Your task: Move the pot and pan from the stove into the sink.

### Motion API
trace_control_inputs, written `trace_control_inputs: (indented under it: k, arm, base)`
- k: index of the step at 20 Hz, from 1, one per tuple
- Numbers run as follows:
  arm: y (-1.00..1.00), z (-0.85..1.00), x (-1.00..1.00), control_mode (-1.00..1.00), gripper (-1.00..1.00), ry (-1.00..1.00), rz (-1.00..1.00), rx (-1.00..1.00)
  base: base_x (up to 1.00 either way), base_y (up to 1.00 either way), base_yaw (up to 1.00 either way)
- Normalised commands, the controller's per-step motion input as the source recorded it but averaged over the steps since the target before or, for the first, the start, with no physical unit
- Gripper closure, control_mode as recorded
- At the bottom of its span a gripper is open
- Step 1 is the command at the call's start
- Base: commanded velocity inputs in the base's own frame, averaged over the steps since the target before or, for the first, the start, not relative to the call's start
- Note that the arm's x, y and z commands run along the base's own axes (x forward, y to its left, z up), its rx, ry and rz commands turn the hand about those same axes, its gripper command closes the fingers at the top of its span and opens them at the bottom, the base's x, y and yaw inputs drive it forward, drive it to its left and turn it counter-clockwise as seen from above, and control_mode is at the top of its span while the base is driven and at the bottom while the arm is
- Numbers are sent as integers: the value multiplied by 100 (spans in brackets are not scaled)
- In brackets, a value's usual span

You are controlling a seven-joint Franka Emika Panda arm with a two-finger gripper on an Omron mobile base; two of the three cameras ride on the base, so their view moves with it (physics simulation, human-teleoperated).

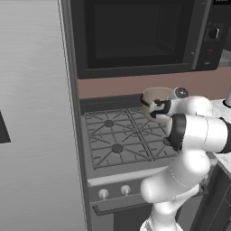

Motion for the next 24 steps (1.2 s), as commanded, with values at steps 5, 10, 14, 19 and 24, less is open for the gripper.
trace_control_inputs:
  k: [5, 10, 14, 19, 24]
  arm:
    - [-8, 51, -65, -100, 100, 6, 4, 0]
    - [-1, 46, -81, -100, 100, 6, 8, -1]
    - [0, 38, -98, -100, 100, 1, 10, -2]
    - [0, 36, -100, -100, 100, 0, 11, -2]
    - [0, 38, -100, -100, 100, 0, 13, -4]
  base:
    - [0, 0, 0]
    - [0, 0, 0]
    - [0, 0, 0]
    - [0, 0, 0]
    - [0, 0, 0]
